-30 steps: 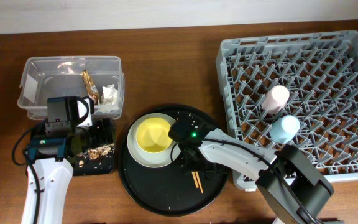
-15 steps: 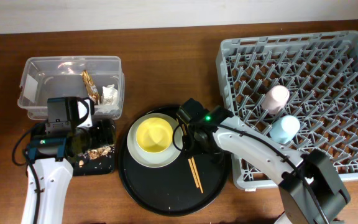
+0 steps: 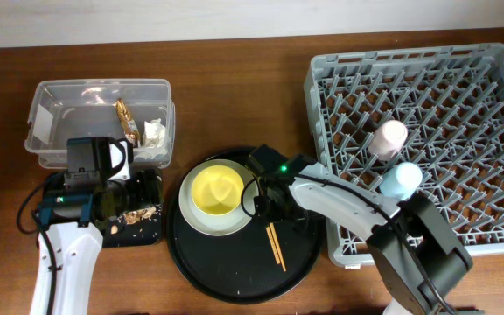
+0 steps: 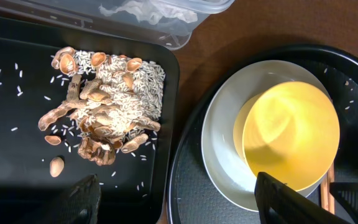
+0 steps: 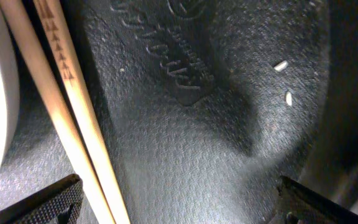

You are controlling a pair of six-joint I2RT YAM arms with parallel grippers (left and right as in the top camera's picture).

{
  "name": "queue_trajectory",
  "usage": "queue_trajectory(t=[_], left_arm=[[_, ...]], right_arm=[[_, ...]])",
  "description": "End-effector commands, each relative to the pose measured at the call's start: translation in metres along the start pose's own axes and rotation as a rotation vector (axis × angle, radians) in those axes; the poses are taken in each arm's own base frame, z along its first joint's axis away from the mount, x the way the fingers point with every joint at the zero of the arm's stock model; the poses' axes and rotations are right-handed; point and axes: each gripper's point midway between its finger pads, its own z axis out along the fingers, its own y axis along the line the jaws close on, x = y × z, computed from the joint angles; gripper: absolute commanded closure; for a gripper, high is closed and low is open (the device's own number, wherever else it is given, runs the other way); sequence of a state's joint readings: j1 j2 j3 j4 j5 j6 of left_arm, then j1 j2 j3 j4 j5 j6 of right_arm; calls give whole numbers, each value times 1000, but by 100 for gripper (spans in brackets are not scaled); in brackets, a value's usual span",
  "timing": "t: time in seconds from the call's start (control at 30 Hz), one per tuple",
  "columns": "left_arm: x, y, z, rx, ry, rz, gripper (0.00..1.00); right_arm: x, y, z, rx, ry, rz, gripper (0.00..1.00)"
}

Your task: Sort waste into correct bins and load items into the dishwasher rack

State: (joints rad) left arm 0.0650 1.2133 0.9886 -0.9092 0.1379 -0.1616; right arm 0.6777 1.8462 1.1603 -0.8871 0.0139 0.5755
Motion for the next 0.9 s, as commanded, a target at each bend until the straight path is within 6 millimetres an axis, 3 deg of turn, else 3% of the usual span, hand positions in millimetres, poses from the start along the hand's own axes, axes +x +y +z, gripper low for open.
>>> queue_trajectory(t=[0.0,0.2,0.5,0.57,0.67,0.7,0.77,0.87], left_arm=[[-2,1,-3,-4,-13,-11,21],[-1,1,-3,-4,-11,-12,21],[0,1,-3,-5,-7,-12,21],[0,1,-3,-5,-7,-12,21],[0,1,-3,-5,-7,-12,21],[0,1,-3,-5,-7,-12,21],[0,1,-3,-5,-6,-12,21],[0,1,-3,-5,-6,-12,21]], right_arm=[[10,-3,14,16,22,-8,2],[18,-10,21,36,40,-8,2],[0,-38,20,110,-8,52,2],[3,-37,21,103,4,50,2],[13,-19,21,15,58,44,3],[16,-14,21,1,67,35,12],[21,-11,21,2,79,21,48],[27,-5,20,-17,96,9,69]])
